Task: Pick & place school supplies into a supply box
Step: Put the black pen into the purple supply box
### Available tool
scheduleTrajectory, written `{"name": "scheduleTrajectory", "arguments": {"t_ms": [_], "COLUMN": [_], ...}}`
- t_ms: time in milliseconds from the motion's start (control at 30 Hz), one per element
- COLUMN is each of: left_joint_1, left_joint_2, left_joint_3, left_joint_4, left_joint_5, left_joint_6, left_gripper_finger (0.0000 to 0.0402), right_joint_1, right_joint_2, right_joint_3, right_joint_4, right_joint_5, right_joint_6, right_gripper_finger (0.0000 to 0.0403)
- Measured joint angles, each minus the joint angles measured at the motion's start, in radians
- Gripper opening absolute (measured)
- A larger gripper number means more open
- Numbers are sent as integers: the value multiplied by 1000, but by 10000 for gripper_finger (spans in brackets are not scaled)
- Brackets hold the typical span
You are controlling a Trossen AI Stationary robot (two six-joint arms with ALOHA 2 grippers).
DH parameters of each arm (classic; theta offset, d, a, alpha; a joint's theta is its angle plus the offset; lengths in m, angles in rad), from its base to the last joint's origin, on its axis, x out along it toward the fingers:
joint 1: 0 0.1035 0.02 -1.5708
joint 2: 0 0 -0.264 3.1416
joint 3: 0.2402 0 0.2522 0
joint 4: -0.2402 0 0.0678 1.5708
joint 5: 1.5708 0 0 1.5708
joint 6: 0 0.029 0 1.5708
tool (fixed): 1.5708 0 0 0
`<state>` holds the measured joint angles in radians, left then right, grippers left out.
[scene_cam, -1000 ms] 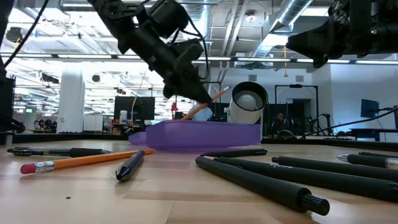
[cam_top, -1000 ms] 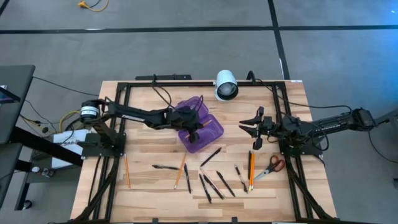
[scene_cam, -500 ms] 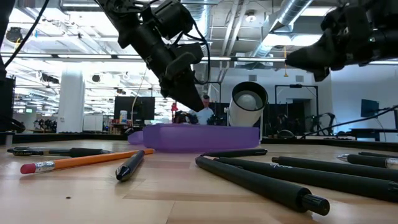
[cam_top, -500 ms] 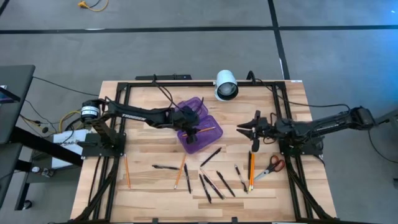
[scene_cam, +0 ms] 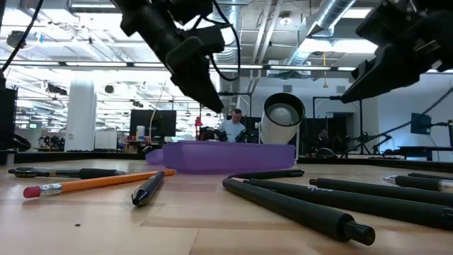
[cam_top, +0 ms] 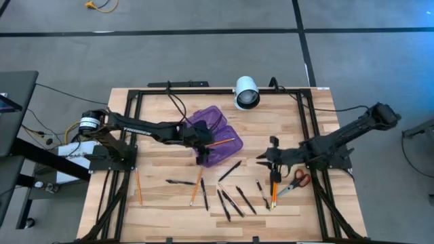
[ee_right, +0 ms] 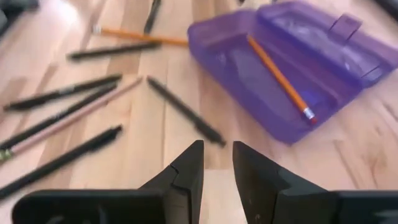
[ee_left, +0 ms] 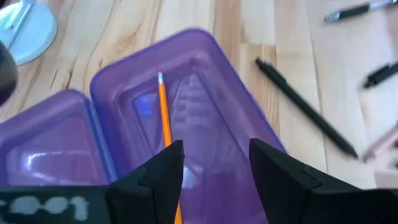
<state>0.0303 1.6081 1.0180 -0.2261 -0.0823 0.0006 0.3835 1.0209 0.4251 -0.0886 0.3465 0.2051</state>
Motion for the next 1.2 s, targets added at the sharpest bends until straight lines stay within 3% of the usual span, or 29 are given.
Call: {"name": "scheduleTrajectory", "arguments": {"t_ms": [167, 333, 567, 733, 1200], "left_joint_1": [-55, -110, -240, -344, -544], "left_joint_2": [-8, -8, -8, -13, -21], "left_joint_3": [0, 0, 0, 0, 0], "left_joint_4": [-57, -123, -308, -381, -499], "left_joint_5": [-35, -80, -233, -370, -515], "left_joint_6": [-19, -83, -250, -359, -619], "left_gripper_finger": [173, 174, 174, 174, 174], "right_joint_1": [36, -7, -77, -92, -98], "right_joint_2": [183, 375, 576, 656, 829], "right_joint_3": [69, 130, 315, 413, 585], "right_joint_4": [69, 203, 61, -13, -149], "right_joint_5": [23, 23, -64, -106, -147], "right_joint_6": [-68, -223, -359, -421, -502], "right_gripper_finger": [82, 82, 82, 82, 82]}}
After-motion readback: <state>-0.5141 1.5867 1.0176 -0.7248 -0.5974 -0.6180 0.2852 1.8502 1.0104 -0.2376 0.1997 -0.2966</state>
